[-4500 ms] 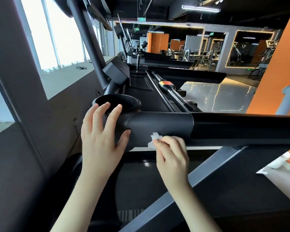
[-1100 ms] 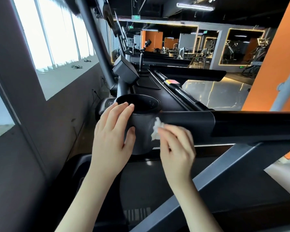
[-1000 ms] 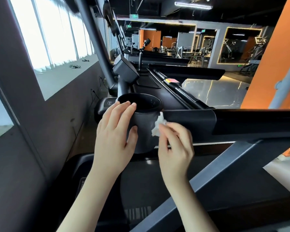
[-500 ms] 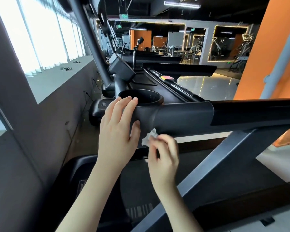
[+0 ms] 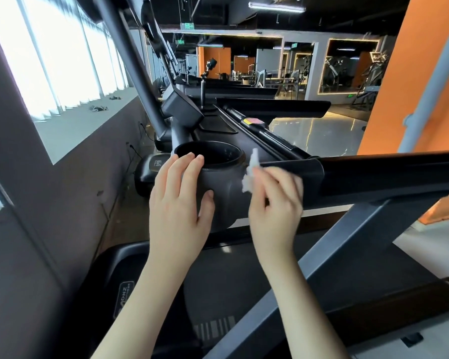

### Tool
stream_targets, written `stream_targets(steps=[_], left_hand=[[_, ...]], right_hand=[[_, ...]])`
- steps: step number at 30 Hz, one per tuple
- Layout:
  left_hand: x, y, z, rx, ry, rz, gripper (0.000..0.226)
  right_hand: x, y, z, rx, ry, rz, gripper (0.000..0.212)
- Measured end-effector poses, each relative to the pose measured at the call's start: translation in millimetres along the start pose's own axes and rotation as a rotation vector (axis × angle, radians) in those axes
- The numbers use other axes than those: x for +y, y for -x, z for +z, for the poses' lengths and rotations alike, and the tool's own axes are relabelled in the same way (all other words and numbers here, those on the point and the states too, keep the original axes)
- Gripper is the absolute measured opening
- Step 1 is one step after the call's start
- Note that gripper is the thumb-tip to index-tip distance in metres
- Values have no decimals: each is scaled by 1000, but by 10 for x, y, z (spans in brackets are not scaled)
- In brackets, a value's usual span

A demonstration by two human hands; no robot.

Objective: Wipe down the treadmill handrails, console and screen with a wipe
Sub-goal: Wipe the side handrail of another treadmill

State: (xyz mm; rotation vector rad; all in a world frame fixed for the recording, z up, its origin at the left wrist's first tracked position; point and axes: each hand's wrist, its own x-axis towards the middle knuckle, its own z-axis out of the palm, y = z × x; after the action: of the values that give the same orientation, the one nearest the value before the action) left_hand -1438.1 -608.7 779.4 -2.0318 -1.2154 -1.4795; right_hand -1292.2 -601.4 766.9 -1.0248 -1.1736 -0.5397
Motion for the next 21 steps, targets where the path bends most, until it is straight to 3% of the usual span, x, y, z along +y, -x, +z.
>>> stream_targets(steps=[3,8,14,21], left_hand=[[14,5,9,5,-3,-7,48],[34,7,23,11,-18,-20,48],[105,18,34,16,-71,-59,54],[143,17,112,58,-121,-83,55]], right_hand=[[-4,-208,27,-20,-3,96,22],[-14,-357,29,-225,6,-32,21],[98,-404,-61,-79,139,24,30],[183,-244,-139,-128,-16,-53,19]])
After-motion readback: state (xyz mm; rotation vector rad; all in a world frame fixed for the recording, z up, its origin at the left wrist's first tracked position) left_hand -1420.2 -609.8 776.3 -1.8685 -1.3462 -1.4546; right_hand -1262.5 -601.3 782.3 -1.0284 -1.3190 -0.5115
